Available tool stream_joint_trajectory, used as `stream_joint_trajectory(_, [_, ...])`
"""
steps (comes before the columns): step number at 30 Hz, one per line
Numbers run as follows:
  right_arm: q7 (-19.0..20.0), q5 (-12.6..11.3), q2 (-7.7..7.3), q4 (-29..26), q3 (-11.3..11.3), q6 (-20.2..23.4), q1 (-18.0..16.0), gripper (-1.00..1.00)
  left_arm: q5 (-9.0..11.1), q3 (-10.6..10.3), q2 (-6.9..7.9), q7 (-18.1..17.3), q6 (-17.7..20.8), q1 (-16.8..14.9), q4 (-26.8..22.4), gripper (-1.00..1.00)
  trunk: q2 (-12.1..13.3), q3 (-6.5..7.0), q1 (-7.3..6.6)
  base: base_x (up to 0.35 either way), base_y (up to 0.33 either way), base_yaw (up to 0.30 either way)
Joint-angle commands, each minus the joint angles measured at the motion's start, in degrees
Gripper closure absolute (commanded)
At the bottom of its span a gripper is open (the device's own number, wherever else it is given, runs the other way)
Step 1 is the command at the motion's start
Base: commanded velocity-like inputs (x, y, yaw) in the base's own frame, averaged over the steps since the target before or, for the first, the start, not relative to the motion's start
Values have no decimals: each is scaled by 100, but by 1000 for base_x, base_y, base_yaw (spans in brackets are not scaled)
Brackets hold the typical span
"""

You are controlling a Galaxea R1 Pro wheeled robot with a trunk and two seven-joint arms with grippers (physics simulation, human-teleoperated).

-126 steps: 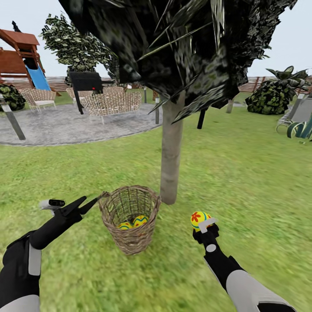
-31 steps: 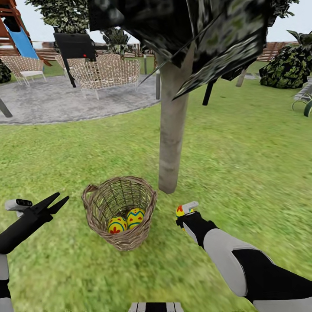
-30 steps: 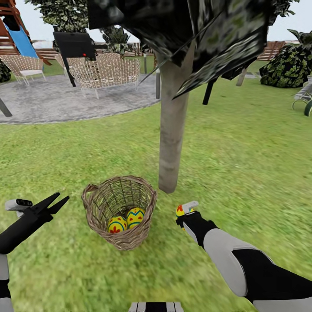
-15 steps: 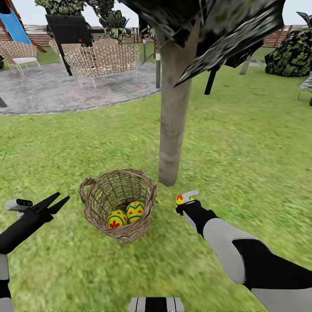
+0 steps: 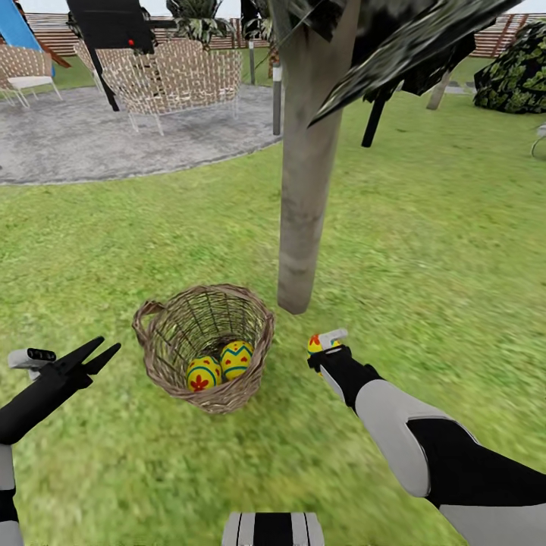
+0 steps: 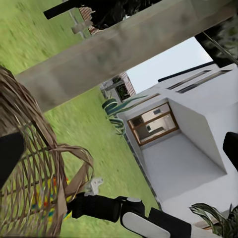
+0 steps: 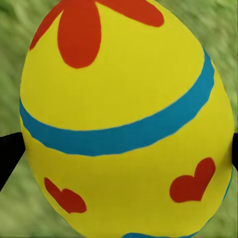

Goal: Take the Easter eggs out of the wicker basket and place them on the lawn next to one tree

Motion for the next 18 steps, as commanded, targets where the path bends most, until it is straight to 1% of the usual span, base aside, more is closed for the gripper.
stream_joint_trajectory(1, [-1,1,0,-4,1,1,0,100,8,0,3,0,0,0,0,-100,-2,-23,2,0,0,0])
stream_joint_trajectory(2, [-1,1,0,-5,1,2,0,100,57,0,6,0,-1,0,0,-100,-3,-45,5,0,0,0])
stream_joint_trajectory(3, [0,1,0,-5,1,2,0,100,150,-3,7,0,-5,0,0,-100,-4,-67,7,0,0,0])
stream_joint_trajectory(4, [1,1,0,-5,1,2,0,100,285,-6,12,5,-7,0,0,-100,-6,-89,10,0,0,0])
stream_joint_trajectory(6, [-1,1,0,-5,1,2,0,100,377,-8,16,8,-8,0,1,-100,-8,-134,15,0,0,0])
stream_joint_trajectory(9, [-5,4,-6,-10,1,2,0,100,406,-9,20,9,-9,0,2,-100,-12,-200,23,0,0,0])
stream_joint_trajectory(18, [0,1,-16,-24,1,2,0,100,410,-9,43,9,-9,0,8,-100,-24,-400,46,0,0,0])
